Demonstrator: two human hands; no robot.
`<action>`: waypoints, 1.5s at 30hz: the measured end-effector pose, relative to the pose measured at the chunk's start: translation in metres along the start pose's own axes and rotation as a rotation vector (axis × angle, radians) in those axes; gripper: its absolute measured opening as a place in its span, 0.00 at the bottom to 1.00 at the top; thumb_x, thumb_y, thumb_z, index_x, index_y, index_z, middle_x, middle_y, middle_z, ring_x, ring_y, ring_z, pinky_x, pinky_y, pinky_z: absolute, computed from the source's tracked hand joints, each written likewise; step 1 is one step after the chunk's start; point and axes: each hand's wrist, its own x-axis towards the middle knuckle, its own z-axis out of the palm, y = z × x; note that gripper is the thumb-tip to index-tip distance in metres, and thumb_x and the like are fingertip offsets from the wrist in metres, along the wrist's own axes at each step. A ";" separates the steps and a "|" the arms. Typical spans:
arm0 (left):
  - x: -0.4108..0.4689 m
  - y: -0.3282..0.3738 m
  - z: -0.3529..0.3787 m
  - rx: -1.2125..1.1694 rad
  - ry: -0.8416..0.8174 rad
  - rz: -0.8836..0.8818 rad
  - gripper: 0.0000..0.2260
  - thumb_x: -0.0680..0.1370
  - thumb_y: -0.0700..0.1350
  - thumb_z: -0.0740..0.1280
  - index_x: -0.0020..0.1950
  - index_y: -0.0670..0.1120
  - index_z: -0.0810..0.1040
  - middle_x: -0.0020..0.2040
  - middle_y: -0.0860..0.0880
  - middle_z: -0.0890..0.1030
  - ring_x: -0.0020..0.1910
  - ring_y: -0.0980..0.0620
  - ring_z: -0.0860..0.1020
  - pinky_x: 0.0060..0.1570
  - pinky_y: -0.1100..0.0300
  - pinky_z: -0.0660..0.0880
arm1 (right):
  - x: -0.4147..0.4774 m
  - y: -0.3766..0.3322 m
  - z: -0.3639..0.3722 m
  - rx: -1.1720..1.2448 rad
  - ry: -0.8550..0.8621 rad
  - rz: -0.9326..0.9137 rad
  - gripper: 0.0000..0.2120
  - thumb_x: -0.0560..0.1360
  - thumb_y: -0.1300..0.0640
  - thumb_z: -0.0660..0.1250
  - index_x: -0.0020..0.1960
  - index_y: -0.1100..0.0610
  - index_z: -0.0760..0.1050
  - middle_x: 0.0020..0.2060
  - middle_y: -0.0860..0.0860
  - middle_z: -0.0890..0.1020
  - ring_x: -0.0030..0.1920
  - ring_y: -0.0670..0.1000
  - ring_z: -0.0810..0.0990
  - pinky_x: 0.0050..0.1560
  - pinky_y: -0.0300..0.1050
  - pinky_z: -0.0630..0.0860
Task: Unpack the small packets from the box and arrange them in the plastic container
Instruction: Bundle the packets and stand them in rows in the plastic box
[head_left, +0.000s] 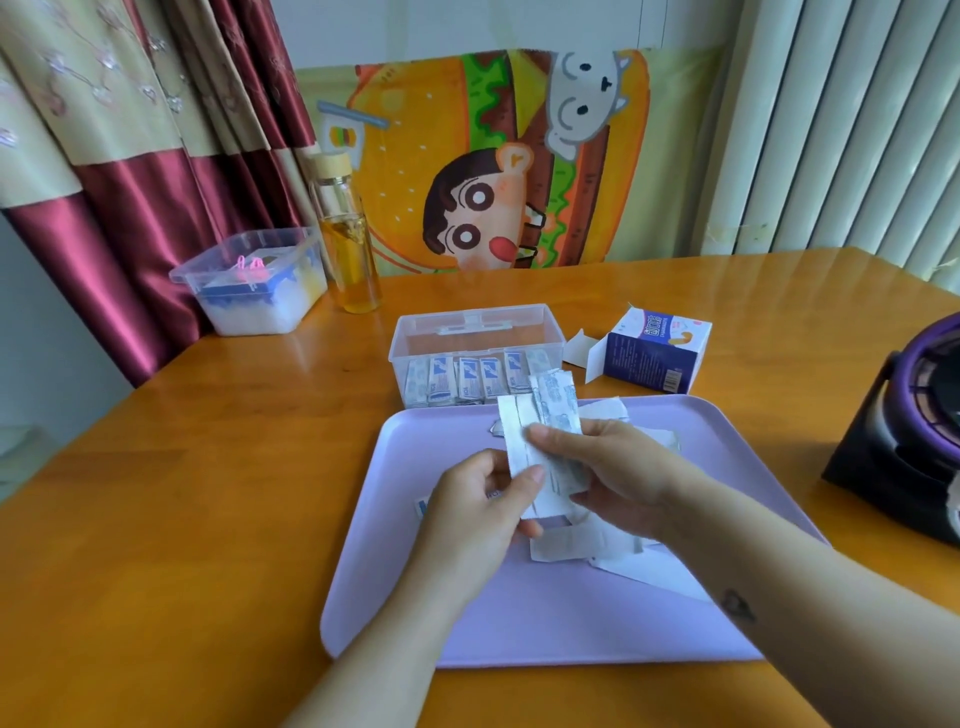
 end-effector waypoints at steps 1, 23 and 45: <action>0.000 -0.002 -0.002 0.031 0.016 0.019 0.04 0.78 0.45 0.65 0.47 0.50 0.79 0.33 0.56 0.81 0.27 0.59 0.76 0.31 0.69 0.71 | 0.000 0.002 0.000 0.037 0.009 -0.004 0.11 0.70 0.58 0.67 0.48 0.63 0.79 0.40 0.56 0.85 0.39 0.50 0.84 0.39 0.40 0.80; 0.007 -0.020 -0.038 0.606 0.293 0.865 0.15 0.76 0.40 0.57 0.56 0.42 0.81 0.56 0.49 0.81 0.57 0.57 0.76 0.56 0.72 0.72 | -0.027 0.009 0.007 -0.011 0.091 -0.079 0.04 0.77 0.60 0.62 0.47 0.61 0.74 0.30 0.50 0.77 0.34 0.47 0.73 0.39 0.40 0.67; -0.005 -0.008 0.018 -0.608 0.401 -0.039 0.13 0.78 0.36 0.65 0.61 0.45 0.77 0.53 0.47 0.83 0.50 0.51 0.83 0.44 0.60 0.79 | -0.021 0.058 0.052 -0.322 0.359 -0.468 0.13 0.79 0.50 0.55 0.50 0.56 0.74 0.45 0.60 0.80 0.48 0.61 0.78 0.50 0.58 0.74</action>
